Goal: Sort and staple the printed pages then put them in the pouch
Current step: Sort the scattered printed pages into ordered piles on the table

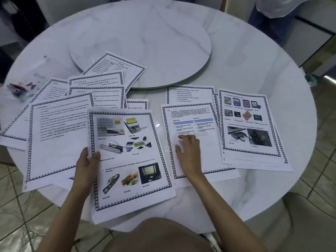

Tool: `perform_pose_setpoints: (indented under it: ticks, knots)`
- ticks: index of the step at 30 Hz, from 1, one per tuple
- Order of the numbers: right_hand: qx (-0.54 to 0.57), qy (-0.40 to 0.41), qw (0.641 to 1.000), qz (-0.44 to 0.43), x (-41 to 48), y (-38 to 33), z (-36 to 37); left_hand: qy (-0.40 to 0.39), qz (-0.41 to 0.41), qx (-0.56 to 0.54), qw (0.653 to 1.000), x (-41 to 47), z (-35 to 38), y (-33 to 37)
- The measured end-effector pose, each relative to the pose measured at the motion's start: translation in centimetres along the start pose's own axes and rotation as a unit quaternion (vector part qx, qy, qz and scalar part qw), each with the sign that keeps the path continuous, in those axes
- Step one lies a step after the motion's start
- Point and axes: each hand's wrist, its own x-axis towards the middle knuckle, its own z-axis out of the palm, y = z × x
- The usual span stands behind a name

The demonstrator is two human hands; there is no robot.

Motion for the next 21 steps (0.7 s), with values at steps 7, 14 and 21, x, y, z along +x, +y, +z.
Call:
perform_pose_setpoints:
  ticks: [7,14,21]
  knots:
    - [-0.121,0.006,0.993,-0.013,-0.2,-0.2,0.3,0.029,0.026,0.001,0.999,0.0,-1.9,1.5]
    - [-0.053,-0.085,0.992,-0.074,-0.2,-1.7,1.4,0.061,0.028,-0.052,0.996,0.0,-3.1,3.1]
    - [-0.069,0.017,0.997,-0.009,6.2,1.1,-3.0,0.055,-0.01,-0.082,0.995,0.1,-2.8,2.1]
